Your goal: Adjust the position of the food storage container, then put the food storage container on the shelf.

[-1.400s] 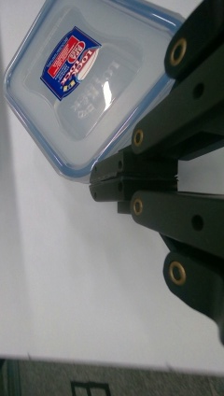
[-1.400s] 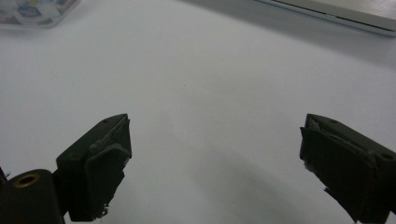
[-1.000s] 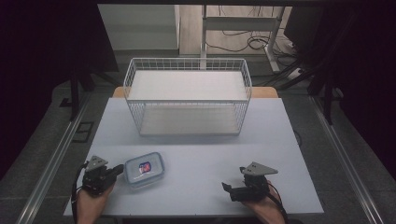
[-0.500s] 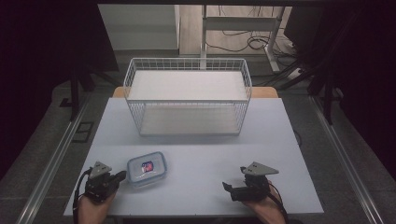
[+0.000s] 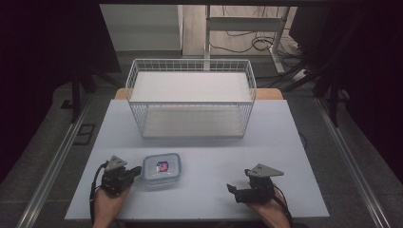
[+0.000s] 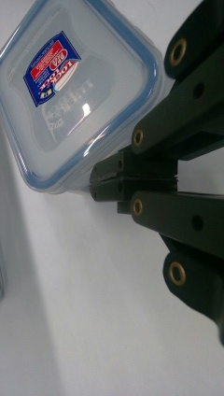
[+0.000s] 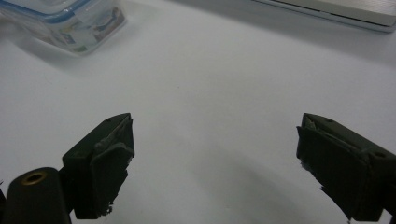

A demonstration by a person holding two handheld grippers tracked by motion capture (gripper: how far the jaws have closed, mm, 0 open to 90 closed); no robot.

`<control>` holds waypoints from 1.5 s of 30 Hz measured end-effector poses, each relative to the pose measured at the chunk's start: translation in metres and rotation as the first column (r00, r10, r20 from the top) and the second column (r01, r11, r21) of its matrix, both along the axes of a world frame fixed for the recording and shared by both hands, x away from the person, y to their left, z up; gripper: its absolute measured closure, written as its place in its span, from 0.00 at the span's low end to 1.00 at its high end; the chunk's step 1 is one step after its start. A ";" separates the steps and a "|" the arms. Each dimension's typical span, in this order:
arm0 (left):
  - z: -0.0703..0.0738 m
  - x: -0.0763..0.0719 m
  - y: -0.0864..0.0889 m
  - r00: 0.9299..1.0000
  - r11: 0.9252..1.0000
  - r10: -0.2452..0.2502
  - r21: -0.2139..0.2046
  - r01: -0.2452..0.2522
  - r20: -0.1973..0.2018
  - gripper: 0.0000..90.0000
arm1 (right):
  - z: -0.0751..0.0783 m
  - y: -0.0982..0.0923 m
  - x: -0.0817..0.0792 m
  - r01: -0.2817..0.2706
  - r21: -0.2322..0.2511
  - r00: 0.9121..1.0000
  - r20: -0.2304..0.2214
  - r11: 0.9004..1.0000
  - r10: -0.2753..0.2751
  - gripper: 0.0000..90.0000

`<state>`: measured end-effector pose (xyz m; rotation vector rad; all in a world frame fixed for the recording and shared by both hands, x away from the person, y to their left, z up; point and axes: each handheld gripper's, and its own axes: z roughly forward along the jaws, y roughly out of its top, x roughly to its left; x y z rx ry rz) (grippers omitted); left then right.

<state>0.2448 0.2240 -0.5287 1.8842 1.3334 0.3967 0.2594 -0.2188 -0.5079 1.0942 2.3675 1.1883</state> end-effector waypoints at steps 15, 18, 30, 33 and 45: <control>0.003 0.025 -0.067 0.988 0.988 -0.152 0.017 0.151 0.019 1.00 | -0.001 -0.001 0.001 -0.003 -0.007 1.000 -0.004 1.000 0.003 0.10; 0.003 0.027 -0.075 0.984 0.985 -0.175 0.016 0.174 0.021 1.00 | -0.002 -0.001 0.001 -0.004 -0.010 1.000 -0.003 1.000 0.004 0.10; 0.003 0.032 -0.088 0.975 0.976 -0.218 0.021 0.218 0.028 0.91 | -0.002 -0.002 0.001 -0.011 -0.007 1.000 0.004 1.000 0.011 0.09; 0.004 0.034 -0.080 0.979 0.979 -0.202 0.008 0.202 0.019 0.71 | -0.001 -0.003 0.001 -0.006 0.024 1.000 0.000 1.000 0.006 0.07; 0.002 0.038 -0.062 0.977 0.976 -0.213 -0.043 0.214 0.024 0.21 | -0.006 0.005 0.004 -0.092 -0.002 0.995 -0.033 0.996 0.092 0.04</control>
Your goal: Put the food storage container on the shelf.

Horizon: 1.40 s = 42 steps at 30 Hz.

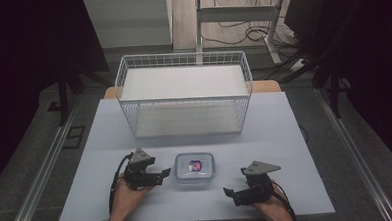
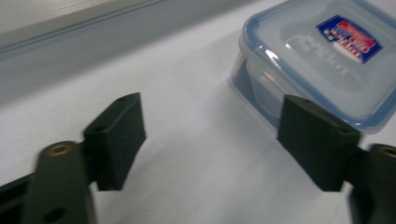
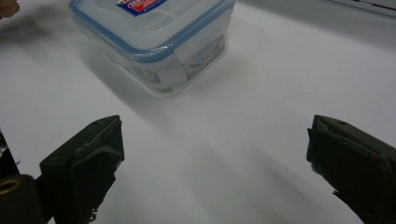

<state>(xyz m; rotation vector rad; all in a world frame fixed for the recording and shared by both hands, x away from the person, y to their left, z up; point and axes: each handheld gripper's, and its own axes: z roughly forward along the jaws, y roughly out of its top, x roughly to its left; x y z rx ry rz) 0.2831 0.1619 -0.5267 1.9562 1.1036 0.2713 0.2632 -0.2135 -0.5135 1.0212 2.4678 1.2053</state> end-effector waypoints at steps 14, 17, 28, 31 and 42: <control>0.008 0.003 -0.012 0.994 0.992 -0.110 -0.070 0.108 -0.024 0.08 | 0.010 0.021 0.026 -0.050 0.045 0.999 -0.002 0.998 0.050 0.04; 0.010 0.006 -0.017 0.992 0.990 -0.128 -0.065 0.126 -0.020 0.07 | 0.010 0.028 0.031 -0.040 0.030 0.999 0.007 0.999 0.040 0.02; 0.008 0.026 -0.028 0.984 0.982 -0.171 -0.094 0.166 -0.043 0.09 | 0.013 0.054 0.056 -0.051 0.019 0.995 -0.080 0.999 0.052 0.00; 0.004 0.030 -0.035 0.980 0.978 -0.191 -0.098 0.185 -0.062 0.09 | 0.010 0.057 0.064 -0.049 0.037 0.991 -0.122 0.998 0.053 0.01; 0.000 0.025 -0.043 0.959 0.960 -0.255 -0.153 0.236 -0.119 0.13 | 0.002 0.063 0.068 -0.091 0.115 0.956 -0.266 0.989 0.119 0.16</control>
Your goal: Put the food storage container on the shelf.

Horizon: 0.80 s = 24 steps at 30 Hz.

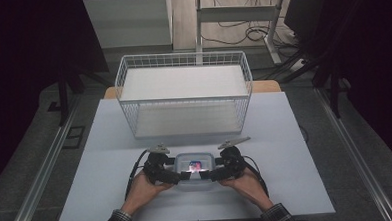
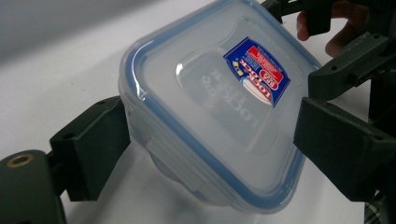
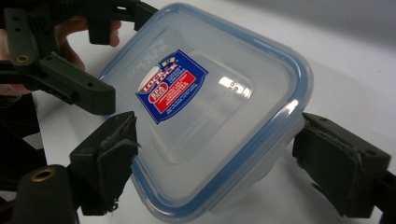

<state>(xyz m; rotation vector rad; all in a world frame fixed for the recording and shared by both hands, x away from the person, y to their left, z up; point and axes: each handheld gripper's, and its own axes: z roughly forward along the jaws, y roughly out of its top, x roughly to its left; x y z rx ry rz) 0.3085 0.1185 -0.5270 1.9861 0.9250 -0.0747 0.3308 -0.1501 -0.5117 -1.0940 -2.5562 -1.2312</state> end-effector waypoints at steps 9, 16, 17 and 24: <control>0.005 -0.014 0.019 0.999 0.999 0.026 -0.044 -0.028 -0.043 0.40 | 0.004 -0.011 -0.011 0.008 0.022 0.999 -0.040 1.000 -0.007 0.37; 0.004 -0.023 0.020 0.999 0.999 0.004 -0.042 -0.006 -0.040 0.45 | 0.005 -0.023 -0.012 -0.008 0.063 0.998 -0.058 0.998 0.012 0.51; 0.003 -0.022 0.023 0.998 0.997 0.007 -0.070 -0.010 -0.054 0.49 | 0.005 -0.026 -0.011 -0.004 0.083 0.997 -0.073 0.997 0.010 0.54; -0.003 -0.022 0.035 0.997 0.987 -0.019 -0.161 0.006 -0.077 0.61 | 0.001 -0.037 -0.009 -0.011 0.185 0.991 -0.128 0.983 0.035 0.63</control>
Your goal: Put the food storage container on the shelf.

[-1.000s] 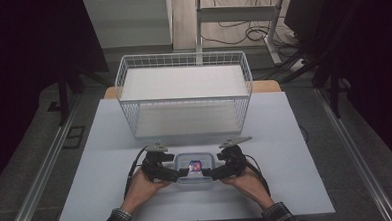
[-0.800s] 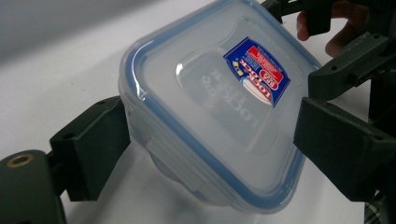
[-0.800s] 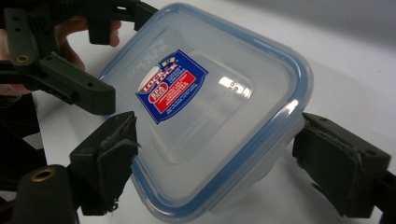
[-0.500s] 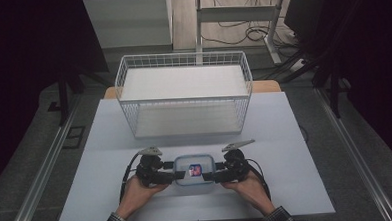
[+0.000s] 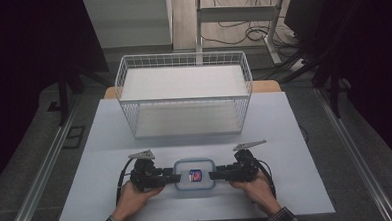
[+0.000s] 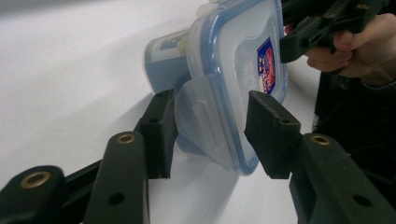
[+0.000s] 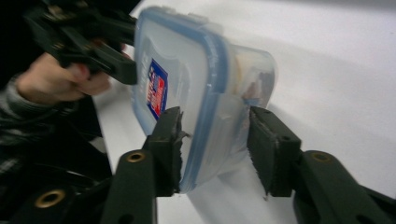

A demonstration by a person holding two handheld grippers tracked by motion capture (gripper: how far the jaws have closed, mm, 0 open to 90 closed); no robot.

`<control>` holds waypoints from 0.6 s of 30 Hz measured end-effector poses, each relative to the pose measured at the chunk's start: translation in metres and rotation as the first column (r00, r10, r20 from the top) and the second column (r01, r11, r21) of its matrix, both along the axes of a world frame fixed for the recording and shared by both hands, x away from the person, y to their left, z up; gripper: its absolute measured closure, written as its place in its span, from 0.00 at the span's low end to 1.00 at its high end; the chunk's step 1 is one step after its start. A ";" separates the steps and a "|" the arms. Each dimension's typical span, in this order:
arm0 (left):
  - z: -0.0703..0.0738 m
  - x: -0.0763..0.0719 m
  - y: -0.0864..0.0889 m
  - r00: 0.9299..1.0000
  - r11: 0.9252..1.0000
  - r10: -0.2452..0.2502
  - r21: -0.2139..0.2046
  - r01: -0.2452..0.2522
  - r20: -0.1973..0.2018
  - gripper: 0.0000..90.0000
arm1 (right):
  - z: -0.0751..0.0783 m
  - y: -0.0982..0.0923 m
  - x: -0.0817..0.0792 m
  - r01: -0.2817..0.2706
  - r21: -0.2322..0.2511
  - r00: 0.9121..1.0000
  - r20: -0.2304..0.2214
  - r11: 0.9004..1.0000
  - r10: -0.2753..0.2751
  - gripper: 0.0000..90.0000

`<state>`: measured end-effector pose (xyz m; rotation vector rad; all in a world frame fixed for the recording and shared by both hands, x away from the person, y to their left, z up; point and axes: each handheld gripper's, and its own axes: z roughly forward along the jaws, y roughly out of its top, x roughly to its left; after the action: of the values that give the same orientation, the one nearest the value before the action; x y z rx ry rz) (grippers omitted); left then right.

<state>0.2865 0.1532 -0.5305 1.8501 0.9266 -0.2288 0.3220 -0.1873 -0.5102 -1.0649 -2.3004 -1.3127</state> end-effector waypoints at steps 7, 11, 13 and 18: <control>-0.004 0.006 0.004 1.000 0.998 -0.003 -0.061 0.001 -0.024 0.63 | 0.003 -0.003 0.001 0.014 0.033 1.000 -0.010 0.999 -0.014 0.66; -0.003 0.006 0.003 1.000 0.998 0.003 -0.068 -0.004 -0.021 0.63 | 0.002 -0.005 0.002 0.024 0.045 1.000 -0.012 0.999 -0.023 0.66; 0.000 0.007 0.004 1.000 0.996 0.014 -0.091 -0.016 -0.020 0.64 | 0.005 -0.006 0.001 0.032 0.053 0.999 -0.005 0.998 -0.031 0.66; 0.009 0.010 0.010 1.000 0.993 0.026 -0.119 -0.026 -0.005 0.64 | 0.014 -0.003 0.001 0.038 0.074 0.999 0.030 0.997 -0.040 0.66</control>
<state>0.2968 0.1631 -0.5214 1.7276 0.9197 -0.2656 0.3228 -0.1904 -0.4965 -1.0777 -2.2456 -1.4268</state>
